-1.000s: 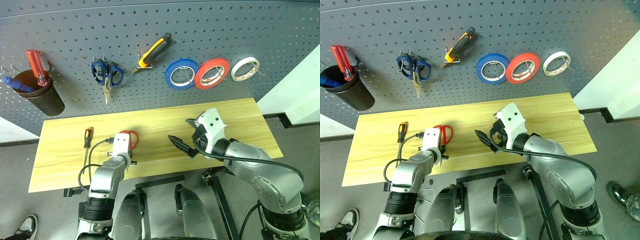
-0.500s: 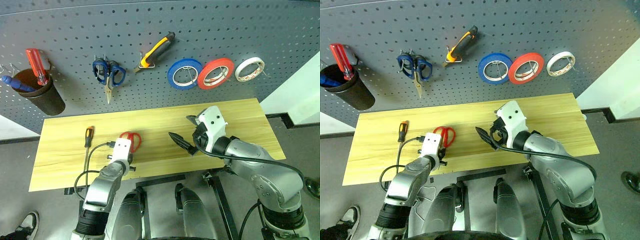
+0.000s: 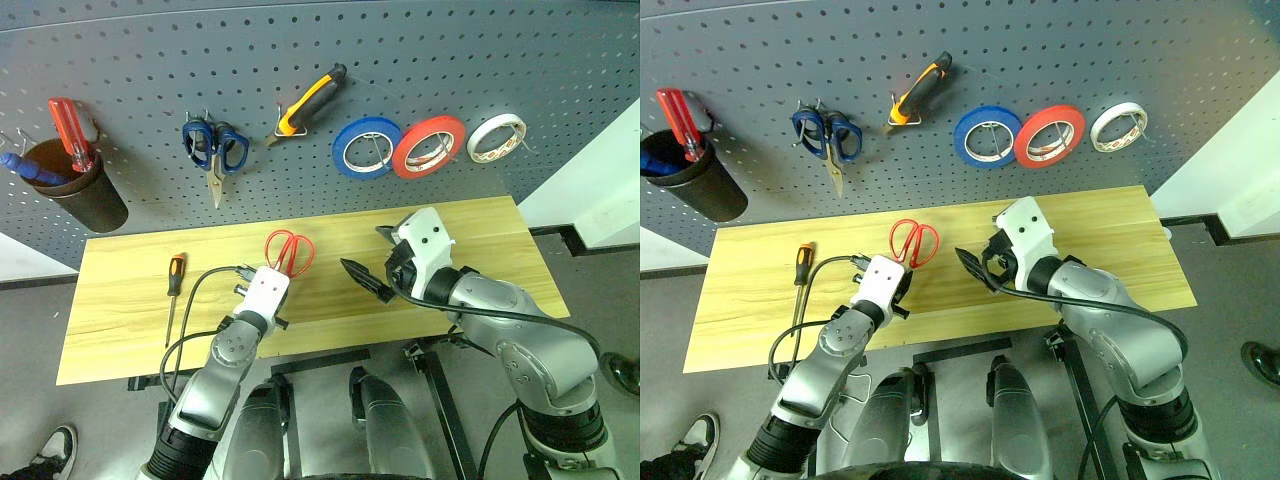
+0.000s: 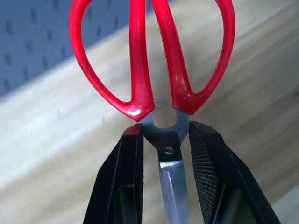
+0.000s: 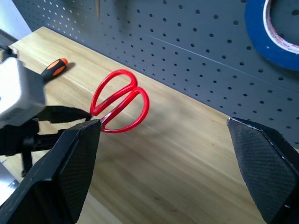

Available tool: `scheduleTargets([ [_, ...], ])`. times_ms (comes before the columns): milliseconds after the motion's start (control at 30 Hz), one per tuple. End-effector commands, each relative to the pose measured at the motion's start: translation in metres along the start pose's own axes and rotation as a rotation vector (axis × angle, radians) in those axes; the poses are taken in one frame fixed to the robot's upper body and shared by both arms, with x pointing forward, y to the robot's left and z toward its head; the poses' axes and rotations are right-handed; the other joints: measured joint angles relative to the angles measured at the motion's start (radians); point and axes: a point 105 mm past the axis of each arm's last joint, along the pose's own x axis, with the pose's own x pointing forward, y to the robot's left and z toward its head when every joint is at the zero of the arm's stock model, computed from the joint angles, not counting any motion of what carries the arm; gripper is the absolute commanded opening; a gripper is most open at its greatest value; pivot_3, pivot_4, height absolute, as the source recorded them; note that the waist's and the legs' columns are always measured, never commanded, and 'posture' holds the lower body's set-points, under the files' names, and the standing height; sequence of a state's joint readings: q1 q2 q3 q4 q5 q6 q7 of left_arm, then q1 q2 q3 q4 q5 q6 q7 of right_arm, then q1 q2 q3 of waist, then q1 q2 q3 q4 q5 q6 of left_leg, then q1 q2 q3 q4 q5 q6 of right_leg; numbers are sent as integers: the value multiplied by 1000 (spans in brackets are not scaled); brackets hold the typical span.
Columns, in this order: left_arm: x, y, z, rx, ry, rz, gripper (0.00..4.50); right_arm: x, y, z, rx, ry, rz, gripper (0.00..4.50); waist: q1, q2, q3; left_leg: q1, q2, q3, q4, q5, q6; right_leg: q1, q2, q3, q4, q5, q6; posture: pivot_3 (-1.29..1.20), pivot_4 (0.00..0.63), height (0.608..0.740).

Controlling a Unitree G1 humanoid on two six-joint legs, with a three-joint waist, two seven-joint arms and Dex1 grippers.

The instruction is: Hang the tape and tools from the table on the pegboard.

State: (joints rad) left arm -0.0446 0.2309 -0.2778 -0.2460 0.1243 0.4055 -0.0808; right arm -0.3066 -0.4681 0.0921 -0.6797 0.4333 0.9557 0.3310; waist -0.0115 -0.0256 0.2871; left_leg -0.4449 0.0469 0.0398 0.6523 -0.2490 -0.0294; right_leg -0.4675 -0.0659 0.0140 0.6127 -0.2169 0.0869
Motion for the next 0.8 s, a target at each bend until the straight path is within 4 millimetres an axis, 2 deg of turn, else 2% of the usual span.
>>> scheduleTargets([
  [33,-8,-2,27,116,-201,10,1047,-5,-4,12,-36,-53,-2,4500,0,0,0,0,0,1,0,0,0,0,0,0,0,0,0,17,249,716],
  [200,-30,0,53,225,-469,46,1047,-10,-15,7,-51,-43,-21,4500,1,0,-1,0,0,3,0,0,0,0,0,0,0,2,3,19,243,716],
  [367,-46,14,72,259,-646,172,1047,-11,-22,4,-62,-34,-35,4500,1,0,-1,1,0,3,2,0,0,1,-1,0,1,2,3,14,237,716],
  [467,-51,23,75,282,-686,232,1047,-11,-25,3,-70,-28,-39,4500,0,0,-2,1,0,4,3,0,0,1,0,0,2,2,3,13,235,716],
  [800,-47,57,77,270,-665,399,1047,-12,-27,3,-81,-18,-39,4500,0,-1,-2,1,1,3,13,0,1,5,0,0,5,4,6,7,240,716],
])
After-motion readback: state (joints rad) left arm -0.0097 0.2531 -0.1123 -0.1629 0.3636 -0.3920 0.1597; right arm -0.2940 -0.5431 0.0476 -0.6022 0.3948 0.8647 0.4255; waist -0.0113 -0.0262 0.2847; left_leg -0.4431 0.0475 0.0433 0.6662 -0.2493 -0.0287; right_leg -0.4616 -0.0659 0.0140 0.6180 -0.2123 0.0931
